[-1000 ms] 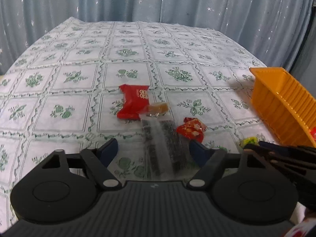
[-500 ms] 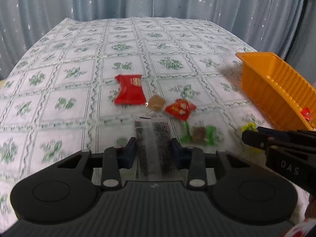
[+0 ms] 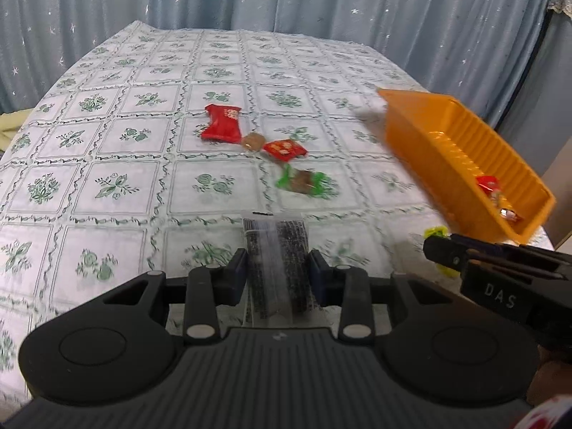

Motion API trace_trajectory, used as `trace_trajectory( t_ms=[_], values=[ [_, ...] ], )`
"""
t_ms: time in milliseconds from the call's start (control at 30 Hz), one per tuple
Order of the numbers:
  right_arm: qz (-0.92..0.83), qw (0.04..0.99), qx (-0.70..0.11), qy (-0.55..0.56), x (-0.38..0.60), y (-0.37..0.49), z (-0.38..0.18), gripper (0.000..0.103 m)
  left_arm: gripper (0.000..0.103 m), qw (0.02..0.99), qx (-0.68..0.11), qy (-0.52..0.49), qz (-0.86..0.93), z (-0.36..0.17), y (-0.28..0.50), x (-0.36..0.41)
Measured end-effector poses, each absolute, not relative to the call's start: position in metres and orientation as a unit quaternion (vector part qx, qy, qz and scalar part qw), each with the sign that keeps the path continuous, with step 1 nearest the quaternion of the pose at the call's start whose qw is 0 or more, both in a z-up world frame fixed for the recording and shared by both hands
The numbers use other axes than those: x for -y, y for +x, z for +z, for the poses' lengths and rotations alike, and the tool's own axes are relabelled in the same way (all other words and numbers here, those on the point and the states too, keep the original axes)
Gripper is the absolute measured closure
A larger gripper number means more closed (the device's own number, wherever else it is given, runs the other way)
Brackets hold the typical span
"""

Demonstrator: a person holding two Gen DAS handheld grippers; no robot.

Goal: Organize snacks
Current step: 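Carry the yellow candy and clear packet over the orange tray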

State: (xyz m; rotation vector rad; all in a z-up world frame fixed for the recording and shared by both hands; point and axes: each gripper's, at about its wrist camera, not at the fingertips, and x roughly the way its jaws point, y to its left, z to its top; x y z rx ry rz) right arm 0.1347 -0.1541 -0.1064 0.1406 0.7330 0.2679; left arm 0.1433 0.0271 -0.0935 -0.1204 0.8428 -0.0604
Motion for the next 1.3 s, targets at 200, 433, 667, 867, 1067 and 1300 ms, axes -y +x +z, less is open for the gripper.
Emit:
trace_trajectory(
  t_ms=[200, 433, 667, 867, 1067, 1300],
  values=[
    [0.121, 0.926, -0.351, 0.073, 0.168, 0.107, -0.092, 0.081, 0.070, 0.914, -0.400, -0.061, -0.040, -0.075, 0.121, -0.011],
    [0.113, 0.932, -0.335, 0.083, 0.185, 0.087, -0.072, 0.081, 0.070, 0.921, -0.381, -0.058, -0.051, -0.050, 0.105, 0.006],
    [0.104, 0.938, -0.319, 0.090, 0.199, 0.076, -0.055, 0.081, 0.070, 0.926, -0.369, -0.054, -0.061, -0.032, 0.096, 0.020],
    [0.096, 0.939, -0.315, 0.096, 0.209, 0.070, -0.049, 0.081, 0.070, 0.928, -0.362, -0.053, -0.071, -0.022, 0.094, 0.029],
    [0.090, 0.941, -0.310, 0.099, 0.216, 0.067, -0.044, 0.081, 0.070, 0.929, -0.357, -0.052, -0.080, -0.016, 0.093, 0.035],
    [0.076, 0.944, -0.302, 0.104, 0.227, 0.067, -0.037, 0.081, 0.070, 0.930, -0.352, -0.049, -0.094, -0.010, 0.096, 0.046]
  ],
)
